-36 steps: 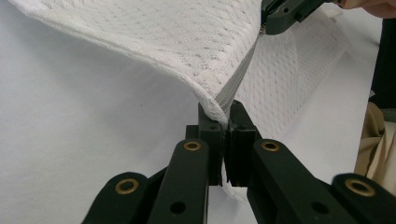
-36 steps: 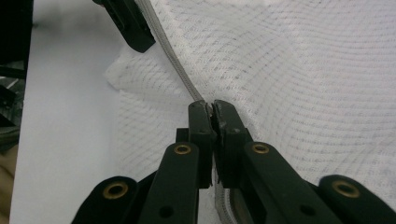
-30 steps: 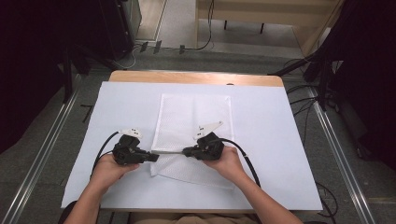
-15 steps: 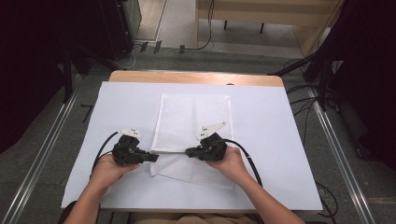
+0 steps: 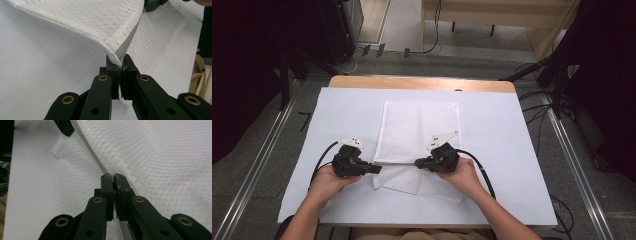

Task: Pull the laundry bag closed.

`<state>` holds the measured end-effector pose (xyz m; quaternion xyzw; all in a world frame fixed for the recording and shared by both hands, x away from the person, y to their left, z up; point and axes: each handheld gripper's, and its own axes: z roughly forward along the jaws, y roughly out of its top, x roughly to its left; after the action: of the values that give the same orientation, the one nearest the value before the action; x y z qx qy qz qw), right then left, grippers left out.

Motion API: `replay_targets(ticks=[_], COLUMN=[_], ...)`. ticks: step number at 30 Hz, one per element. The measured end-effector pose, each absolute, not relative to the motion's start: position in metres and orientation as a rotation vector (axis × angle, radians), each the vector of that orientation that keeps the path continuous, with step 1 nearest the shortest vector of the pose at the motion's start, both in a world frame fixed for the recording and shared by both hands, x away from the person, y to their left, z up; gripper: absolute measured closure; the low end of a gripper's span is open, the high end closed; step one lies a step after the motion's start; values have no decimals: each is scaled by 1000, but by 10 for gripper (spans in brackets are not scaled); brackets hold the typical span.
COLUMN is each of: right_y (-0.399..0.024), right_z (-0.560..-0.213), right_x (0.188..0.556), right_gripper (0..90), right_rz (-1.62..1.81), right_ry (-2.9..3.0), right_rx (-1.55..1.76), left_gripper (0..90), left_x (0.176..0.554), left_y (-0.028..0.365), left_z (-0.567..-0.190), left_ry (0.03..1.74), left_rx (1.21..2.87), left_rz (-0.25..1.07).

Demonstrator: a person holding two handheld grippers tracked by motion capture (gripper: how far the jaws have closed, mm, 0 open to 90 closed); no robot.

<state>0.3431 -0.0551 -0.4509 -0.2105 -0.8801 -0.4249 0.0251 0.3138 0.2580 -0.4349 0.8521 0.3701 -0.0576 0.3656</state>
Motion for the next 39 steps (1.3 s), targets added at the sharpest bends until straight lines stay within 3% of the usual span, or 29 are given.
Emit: replay_targets(ticks=[39], right_y=[-97], right_z=[-449], right_x=[343], right_gripper=[886], right_rz=[-1258], right_ry=[-2740], right_rx=[-708], left_gripper=[880], left_x=[313], left_y=[261], left_z=[-435], left_ry=[965], left_rx=[2186], left_rz=[-155])
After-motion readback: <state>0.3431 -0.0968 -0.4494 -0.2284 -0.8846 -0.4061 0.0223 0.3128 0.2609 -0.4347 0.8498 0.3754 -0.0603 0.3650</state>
